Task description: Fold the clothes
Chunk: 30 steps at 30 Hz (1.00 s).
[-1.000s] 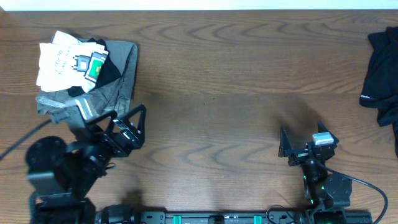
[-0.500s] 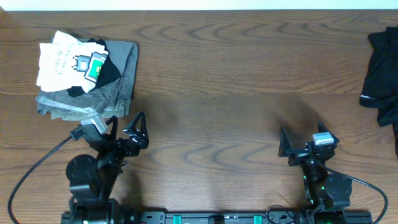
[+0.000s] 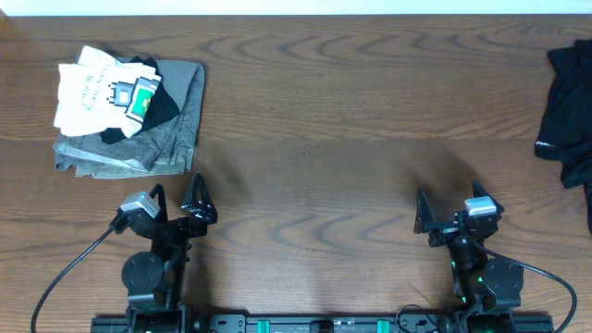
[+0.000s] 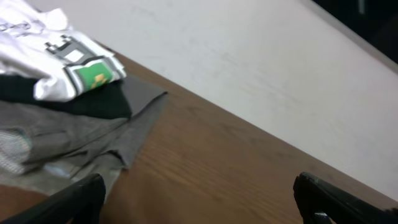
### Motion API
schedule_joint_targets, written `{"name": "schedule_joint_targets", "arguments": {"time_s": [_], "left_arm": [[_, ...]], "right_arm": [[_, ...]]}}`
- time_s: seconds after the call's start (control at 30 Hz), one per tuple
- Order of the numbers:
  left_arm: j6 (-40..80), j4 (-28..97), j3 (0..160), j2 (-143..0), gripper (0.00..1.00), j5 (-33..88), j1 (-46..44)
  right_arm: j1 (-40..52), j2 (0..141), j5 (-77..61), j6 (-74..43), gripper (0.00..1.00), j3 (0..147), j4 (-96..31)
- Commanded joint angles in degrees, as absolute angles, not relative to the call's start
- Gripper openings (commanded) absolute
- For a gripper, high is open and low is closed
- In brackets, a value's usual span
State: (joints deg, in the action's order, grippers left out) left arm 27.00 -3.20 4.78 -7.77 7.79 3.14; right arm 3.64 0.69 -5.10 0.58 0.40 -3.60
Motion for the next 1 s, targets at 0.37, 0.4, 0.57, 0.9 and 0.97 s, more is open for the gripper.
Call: {"name": "schedule_joint_targets", "arguments": {"time_s": [0.37, 0.4, 0.57, 0.9, 0.97], "left_arm": [[25.8, -3.7, 1.1, -5.5, 0.98, -2.5, 2.7], [25.2, -4.0, 0.5, -5.0, 0.98, -2.6, 2.7], [19.6, -3.4, 0.2, -3.3, 0.98, -2.9, 1.8], [-1.6, -0.1, 0.2, -0.1, 0.98, -2.9, 0.6], [-3.4, 2.1, 0.2, -0.1, 0.98, -2.8, 0.6]], "right_arm": [[4.1, 0.4, -4.7, -0.2, 0.99, 0.3, -3.8], [4.1, 0.4, -4.7, -0.2, 0.99, 0.3, -3.8], [4.1, 0.4, -4.7, -0.2, 0.99, 0.3, -3.8], [4.1, 0.4, -4.7, -0.2, 0.99, 0.3, -3.8], [4.1, 0.4, -4.7, -0.2, 0.99, 0.3, -3.8]]}}
